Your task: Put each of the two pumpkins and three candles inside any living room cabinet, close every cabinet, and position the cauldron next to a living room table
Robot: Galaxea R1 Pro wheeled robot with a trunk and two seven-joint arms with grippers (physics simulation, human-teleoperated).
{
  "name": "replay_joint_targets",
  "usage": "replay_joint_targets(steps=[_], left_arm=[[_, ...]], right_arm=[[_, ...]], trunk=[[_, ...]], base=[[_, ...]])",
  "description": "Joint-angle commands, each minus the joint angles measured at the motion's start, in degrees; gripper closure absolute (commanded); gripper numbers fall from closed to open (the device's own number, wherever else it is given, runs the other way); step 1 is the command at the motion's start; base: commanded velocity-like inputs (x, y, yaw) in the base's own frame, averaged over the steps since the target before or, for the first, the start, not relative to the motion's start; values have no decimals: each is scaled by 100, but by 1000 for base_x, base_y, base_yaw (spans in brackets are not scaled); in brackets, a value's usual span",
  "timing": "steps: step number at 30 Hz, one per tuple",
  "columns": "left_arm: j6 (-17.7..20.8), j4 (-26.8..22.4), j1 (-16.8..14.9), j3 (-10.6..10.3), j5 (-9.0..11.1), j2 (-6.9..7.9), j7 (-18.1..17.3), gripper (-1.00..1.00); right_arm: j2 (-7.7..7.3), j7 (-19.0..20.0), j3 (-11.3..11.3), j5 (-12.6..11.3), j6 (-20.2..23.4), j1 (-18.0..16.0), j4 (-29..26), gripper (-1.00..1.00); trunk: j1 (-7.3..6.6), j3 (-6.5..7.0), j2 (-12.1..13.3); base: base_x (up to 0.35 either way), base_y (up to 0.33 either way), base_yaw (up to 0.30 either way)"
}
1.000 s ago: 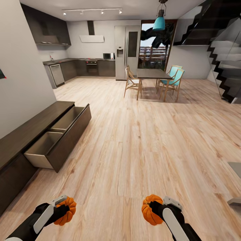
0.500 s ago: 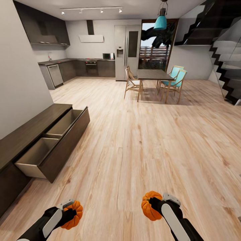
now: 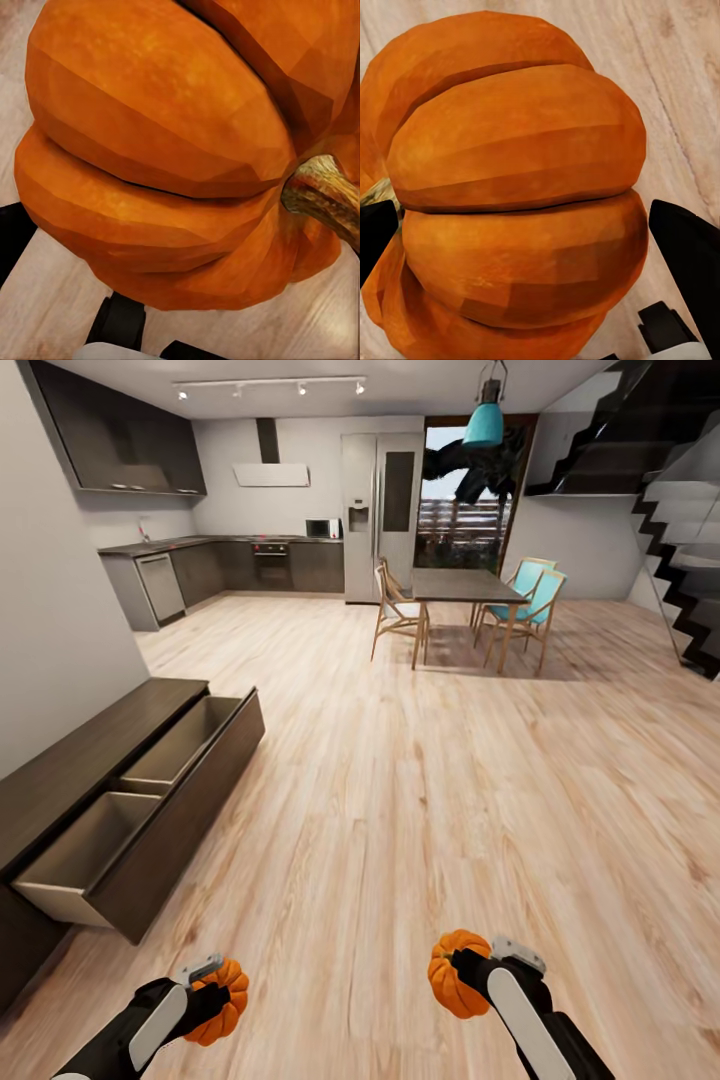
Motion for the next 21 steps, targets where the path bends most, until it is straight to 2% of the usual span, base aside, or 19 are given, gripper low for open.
replay_joint_targets(steps=[1,21], left_arm=[[-4,-2,-1,-2,-24,0,11,100],[-4,-2,-1,-3,-24,-8,11,100]], right_arm=[[1,1,-2,3,-4,0,-2,100],[-2,1,-34,-8,39,-2,-77,100]], trunk=[[0,0,0],[0,0,0]], base=[[331,0,0],[331,-81,0]])
